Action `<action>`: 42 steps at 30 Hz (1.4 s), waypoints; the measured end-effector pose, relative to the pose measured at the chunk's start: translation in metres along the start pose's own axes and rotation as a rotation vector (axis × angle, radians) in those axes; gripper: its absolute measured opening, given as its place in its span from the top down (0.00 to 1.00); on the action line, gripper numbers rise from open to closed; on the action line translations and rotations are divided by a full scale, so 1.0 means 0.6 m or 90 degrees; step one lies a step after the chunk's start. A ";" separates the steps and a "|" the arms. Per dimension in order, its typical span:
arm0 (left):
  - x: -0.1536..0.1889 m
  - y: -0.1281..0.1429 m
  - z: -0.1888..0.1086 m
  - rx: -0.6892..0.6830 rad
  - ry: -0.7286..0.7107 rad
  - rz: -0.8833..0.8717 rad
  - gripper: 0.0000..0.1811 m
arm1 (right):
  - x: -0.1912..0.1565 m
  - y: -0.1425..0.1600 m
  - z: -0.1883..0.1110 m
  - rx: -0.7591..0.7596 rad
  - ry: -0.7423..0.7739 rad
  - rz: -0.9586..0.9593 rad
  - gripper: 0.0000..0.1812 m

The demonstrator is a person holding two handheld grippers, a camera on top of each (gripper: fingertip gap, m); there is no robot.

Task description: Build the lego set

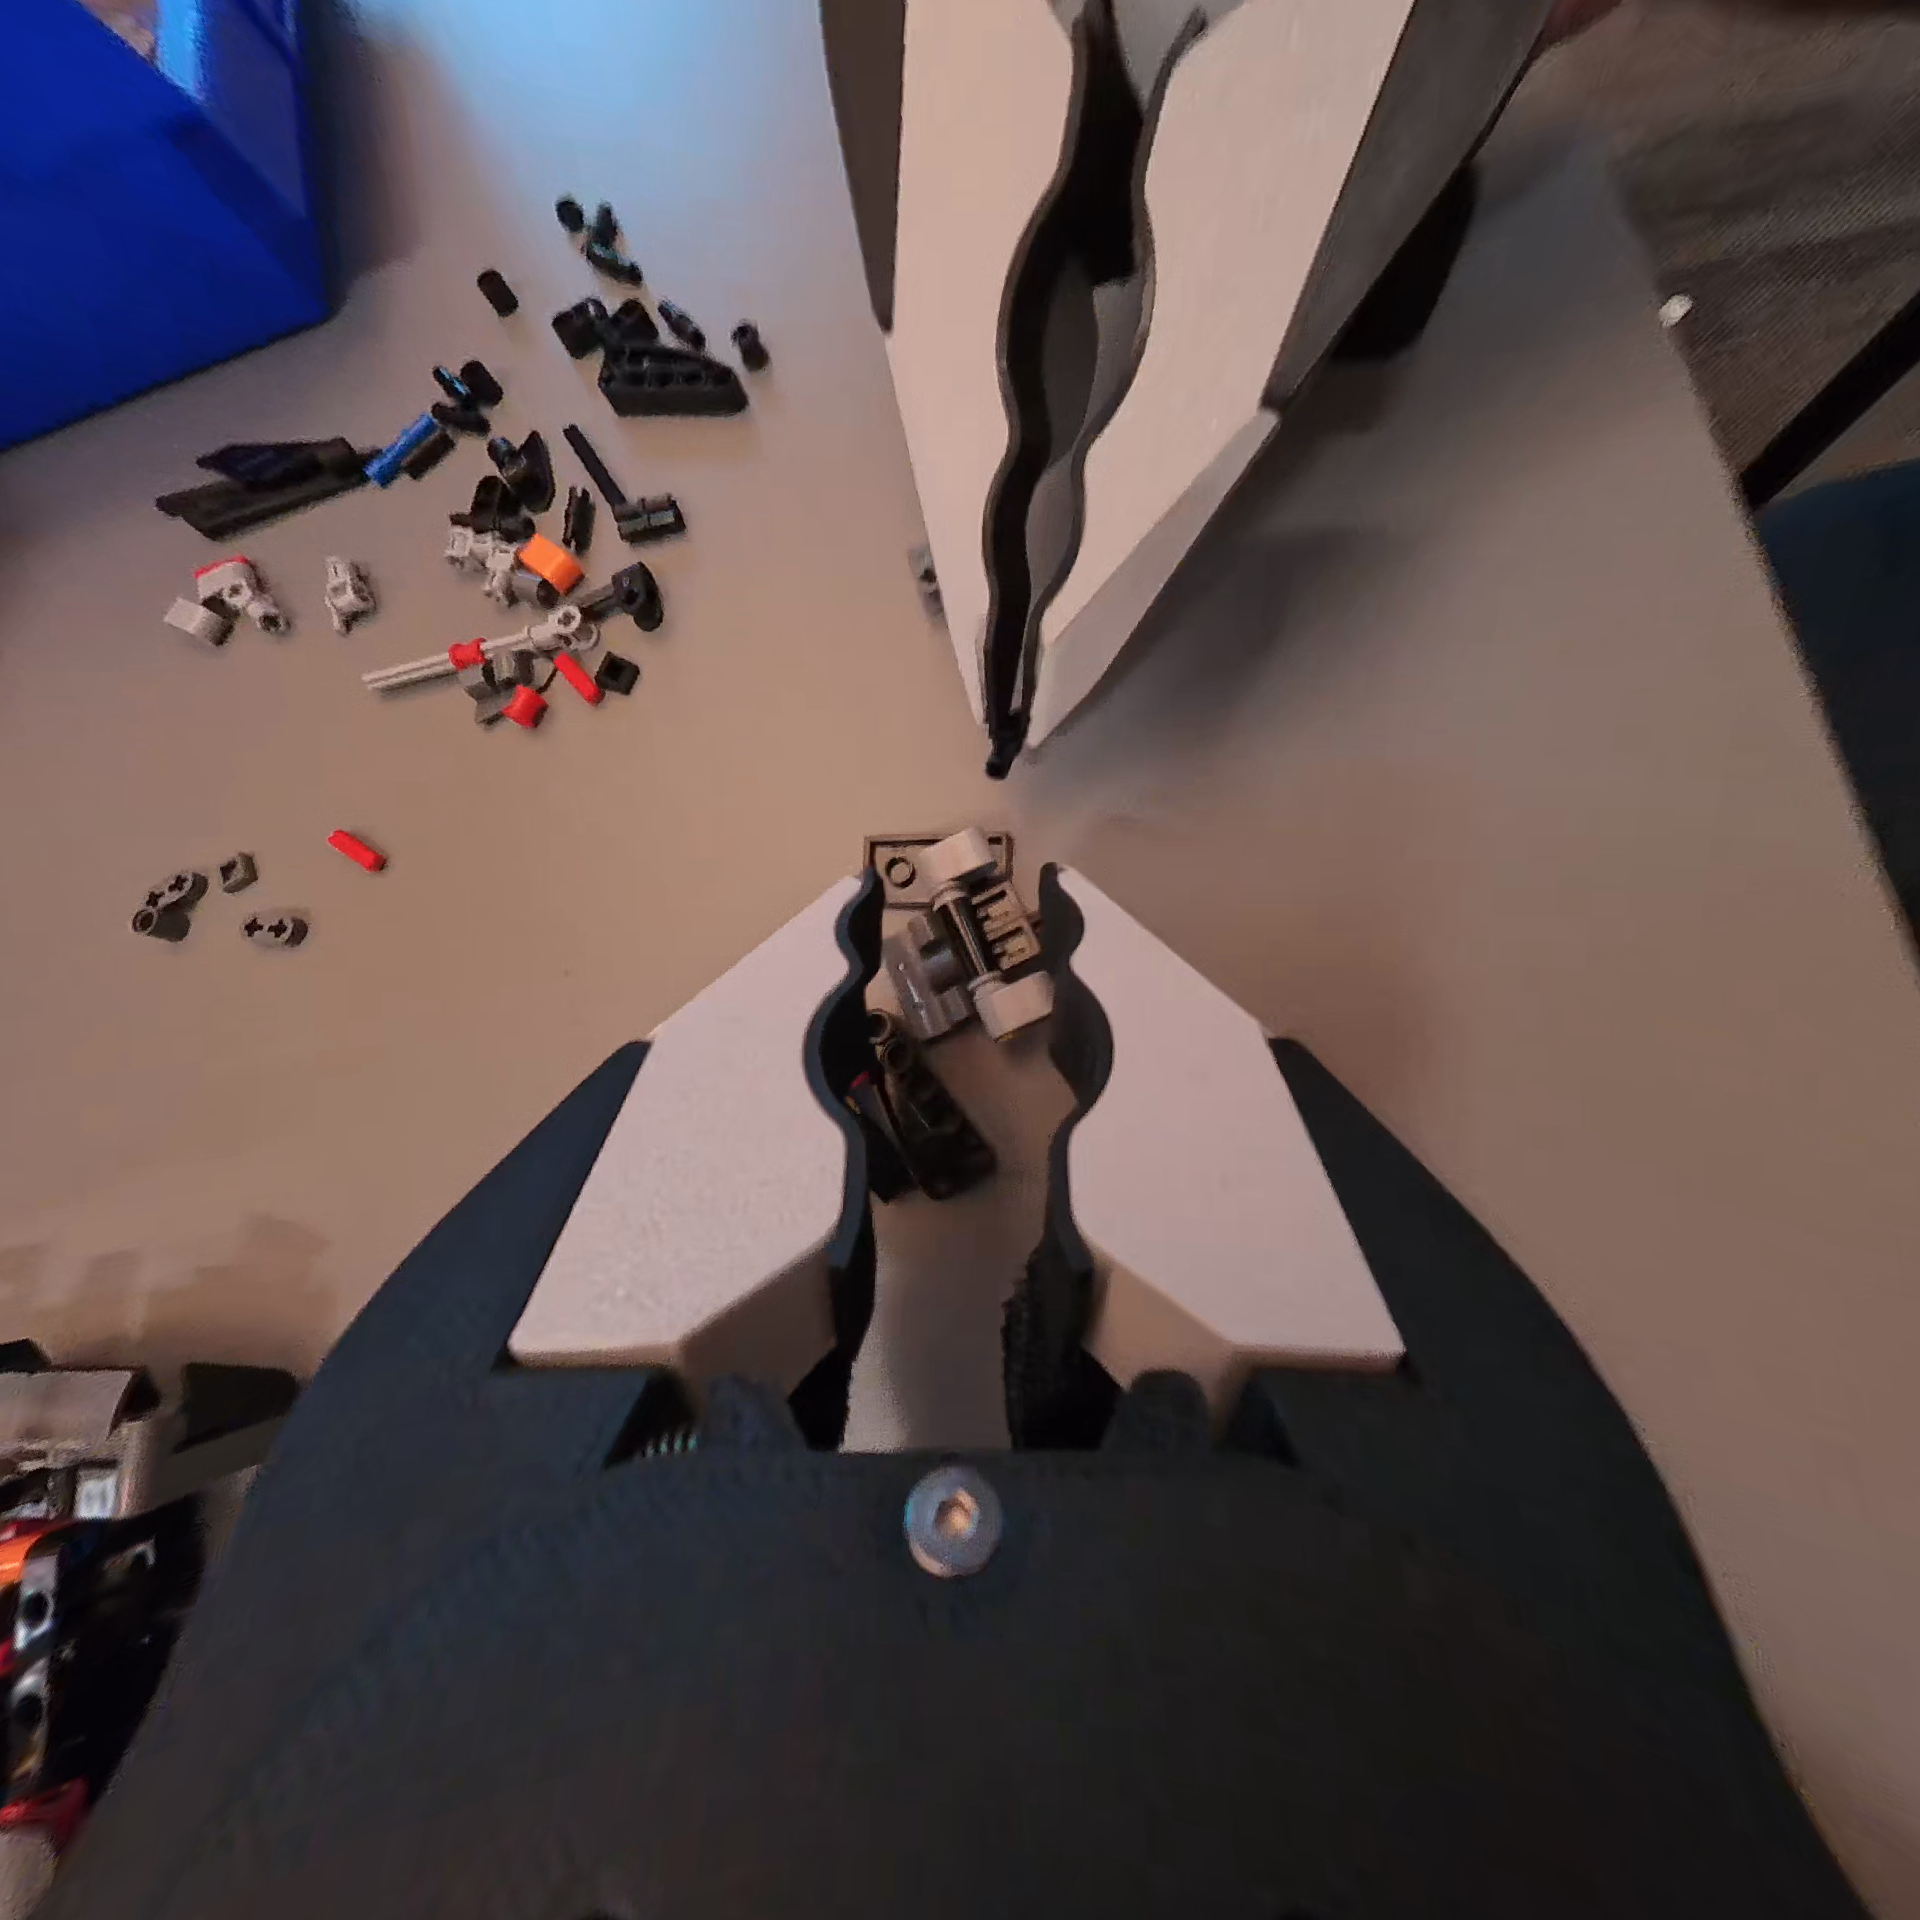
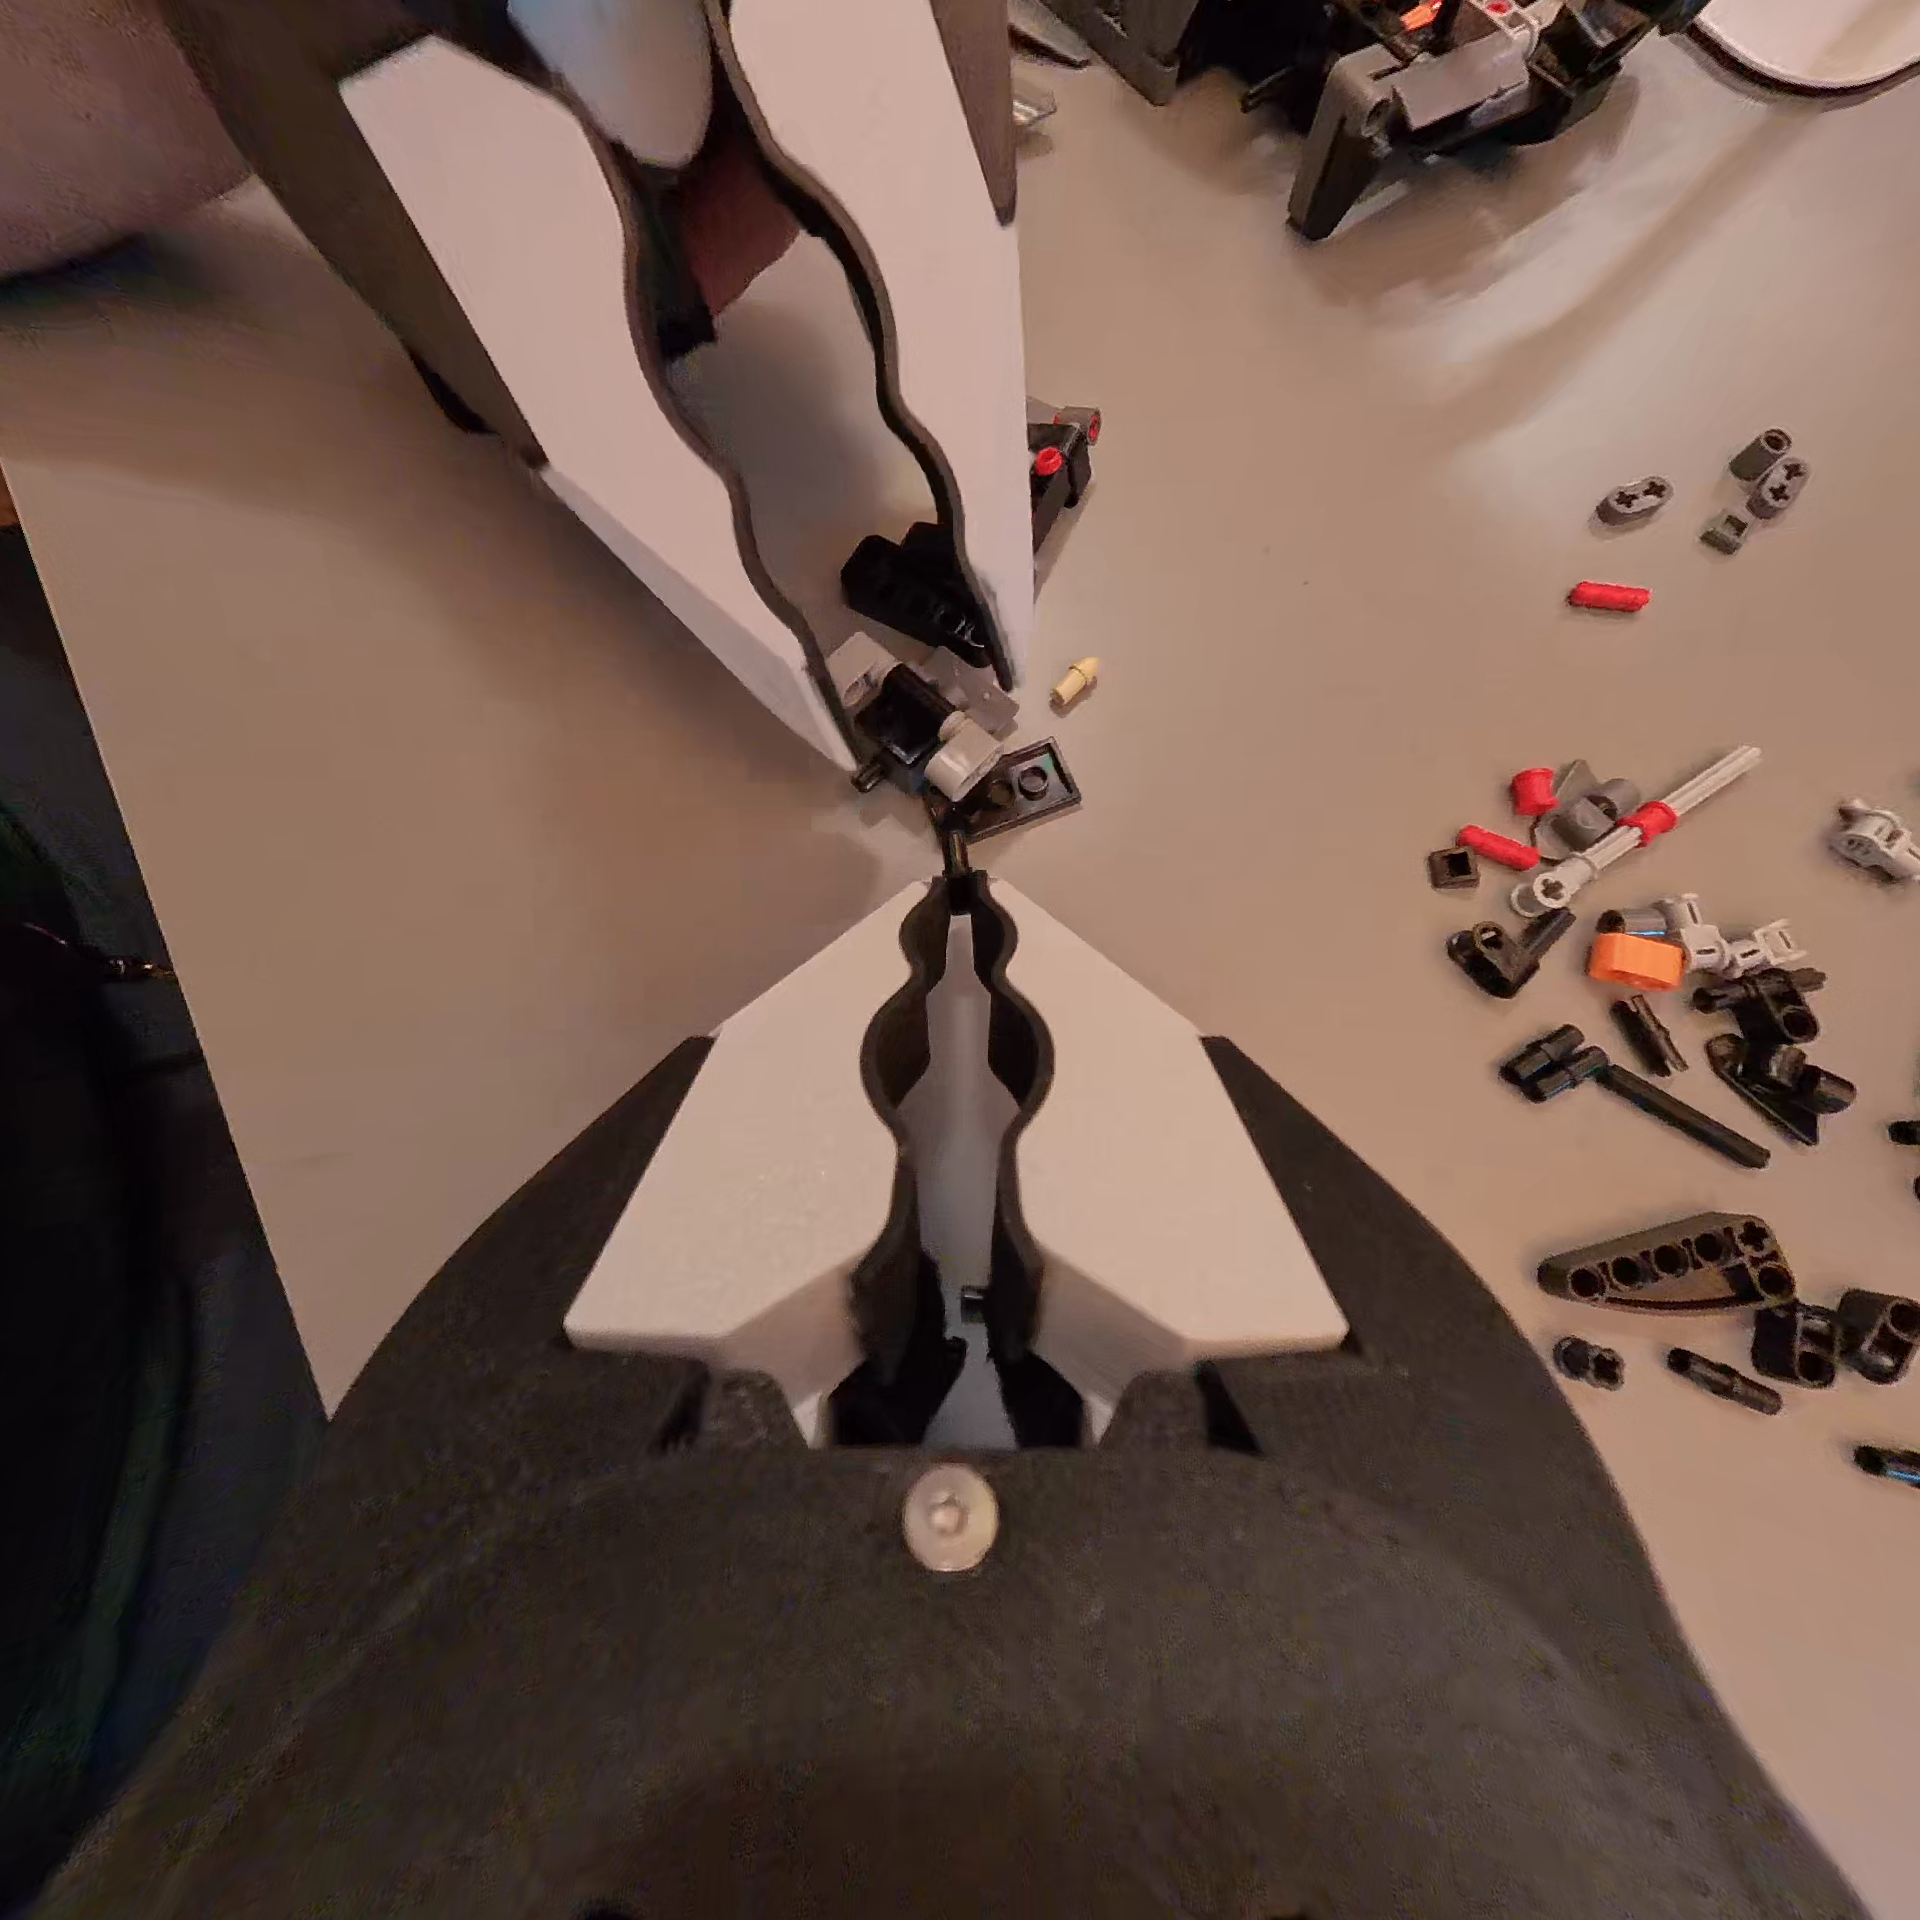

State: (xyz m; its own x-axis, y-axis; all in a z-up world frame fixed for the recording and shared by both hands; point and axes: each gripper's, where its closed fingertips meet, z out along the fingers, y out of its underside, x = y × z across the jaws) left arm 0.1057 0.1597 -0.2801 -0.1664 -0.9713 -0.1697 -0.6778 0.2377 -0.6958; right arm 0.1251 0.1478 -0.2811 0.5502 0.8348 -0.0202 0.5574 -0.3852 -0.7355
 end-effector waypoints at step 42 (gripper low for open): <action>0.013 0.000 0.016 0.002 -0.001 0.058 0.93 | -0.005 0.000 0.011 -0.017 0.001 -0.053 0.99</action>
State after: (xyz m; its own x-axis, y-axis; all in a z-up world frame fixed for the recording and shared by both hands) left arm 0.1113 0.1519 -0.2883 -0.2266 -0.9456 -0.2337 -0.6571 0.3255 -0.6799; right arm 0.1194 0.1477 -0.2853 0.5023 0.8636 0.0421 0.6180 -0.3245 -0.7161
